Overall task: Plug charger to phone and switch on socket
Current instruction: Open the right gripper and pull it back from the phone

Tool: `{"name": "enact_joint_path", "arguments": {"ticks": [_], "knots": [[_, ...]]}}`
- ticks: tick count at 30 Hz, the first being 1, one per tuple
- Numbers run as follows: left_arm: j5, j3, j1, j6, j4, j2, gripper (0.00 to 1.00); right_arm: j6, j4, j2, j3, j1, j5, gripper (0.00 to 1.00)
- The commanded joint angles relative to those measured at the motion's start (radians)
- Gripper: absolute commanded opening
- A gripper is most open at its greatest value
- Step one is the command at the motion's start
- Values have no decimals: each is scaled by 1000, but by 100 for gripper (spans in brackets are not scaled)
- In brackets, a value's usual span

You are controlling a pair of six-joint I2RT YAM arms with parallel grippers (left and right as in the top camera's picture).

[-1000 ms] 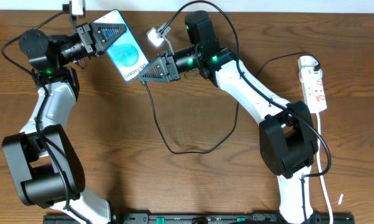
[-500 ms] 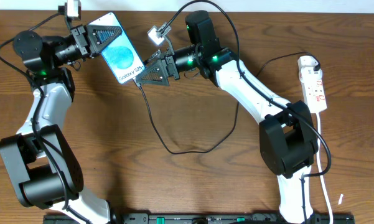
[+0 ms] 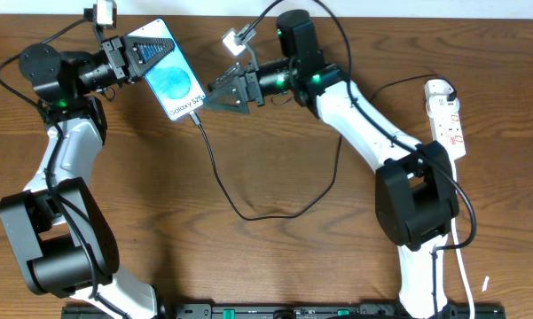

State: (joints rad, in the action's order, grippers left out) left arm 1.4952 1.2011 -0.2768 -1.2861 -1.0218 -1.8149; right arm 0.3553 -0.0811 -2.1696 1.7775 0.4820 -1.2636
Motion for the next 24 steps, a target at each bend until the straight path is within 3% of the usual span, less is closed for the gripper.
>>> {"name": "enact_joint_path", "arguments": {"ticks": [1, 7, 15, 24], "knots": [[15, 9, -3, -14, -9, 10, 7, -12, -3, -8, 13, -42, 8, 99], [15, 9, -3, -14, -9, 10, 8, -12, -102, -8, 13, -95, 131, 99], [11, 9, -3, 2, -9, 9, 7, -21, -315, -8, 13, -130, 454, 99], [3, -8, -2, 37, -8, -12, 7, -32, -327, -7, 13, -132, 512, 99]]}}
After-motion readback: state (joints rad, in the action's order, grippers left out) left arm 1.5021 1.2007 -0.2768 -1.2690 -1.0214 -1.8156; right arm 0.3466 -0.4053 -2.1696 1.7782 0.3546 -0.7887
